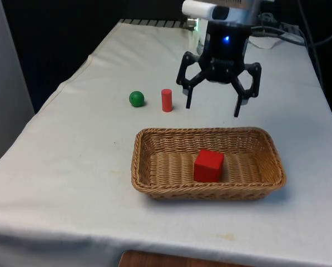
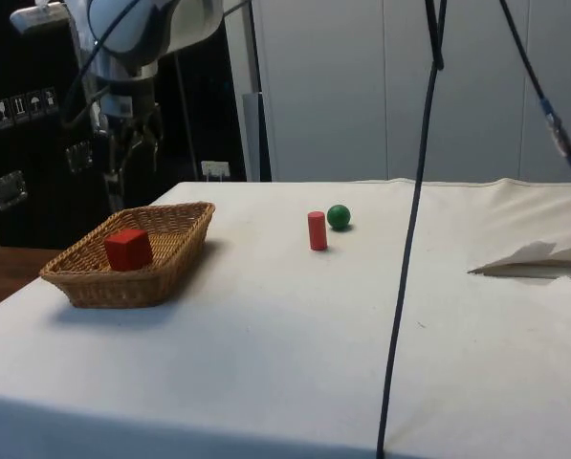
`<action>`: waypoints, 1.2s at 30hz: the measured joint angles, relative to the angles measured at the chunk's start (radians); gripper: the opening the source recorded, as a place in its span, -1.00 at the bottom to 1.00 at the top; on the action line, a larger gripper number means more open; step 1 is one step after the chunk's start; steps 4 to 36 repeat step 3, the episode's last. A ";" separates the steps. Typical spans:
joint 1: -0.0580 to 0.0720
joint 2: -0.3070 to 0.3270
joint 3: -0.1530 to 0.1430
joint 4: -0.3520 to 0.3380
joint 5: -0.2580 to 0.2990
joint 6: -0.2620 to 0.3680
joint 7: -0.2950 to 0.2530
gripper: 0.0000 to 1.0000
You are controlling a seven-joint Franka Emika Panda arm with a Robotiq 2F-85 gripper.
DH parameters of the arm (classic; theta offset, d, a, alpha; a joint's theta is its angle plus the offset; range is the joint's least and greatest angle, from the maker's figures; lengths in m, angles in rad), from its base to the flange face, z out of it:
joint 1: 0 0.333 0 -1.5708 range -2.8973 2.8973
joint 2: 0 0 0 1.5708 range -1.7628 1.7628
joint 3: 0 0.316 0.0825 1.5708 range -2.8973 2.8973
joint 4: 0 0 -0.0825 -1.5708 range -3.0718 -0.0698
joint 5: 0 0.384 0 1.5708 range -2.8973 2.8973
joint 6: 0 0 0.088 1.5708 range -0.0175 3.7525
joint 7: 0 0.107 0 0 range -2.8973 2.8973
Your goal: Pick up the object to the left of the cylinder and place it into the basket.
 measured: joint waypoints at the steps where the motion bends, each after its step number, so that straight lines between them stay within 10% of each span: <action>1: 0.004 -0.018 0.000 -0.016 -0.008 0.000 0.000 1.00; 36: 0.006 -0.026 0.000 -0.024 -0.012 0.000 0.000 1.00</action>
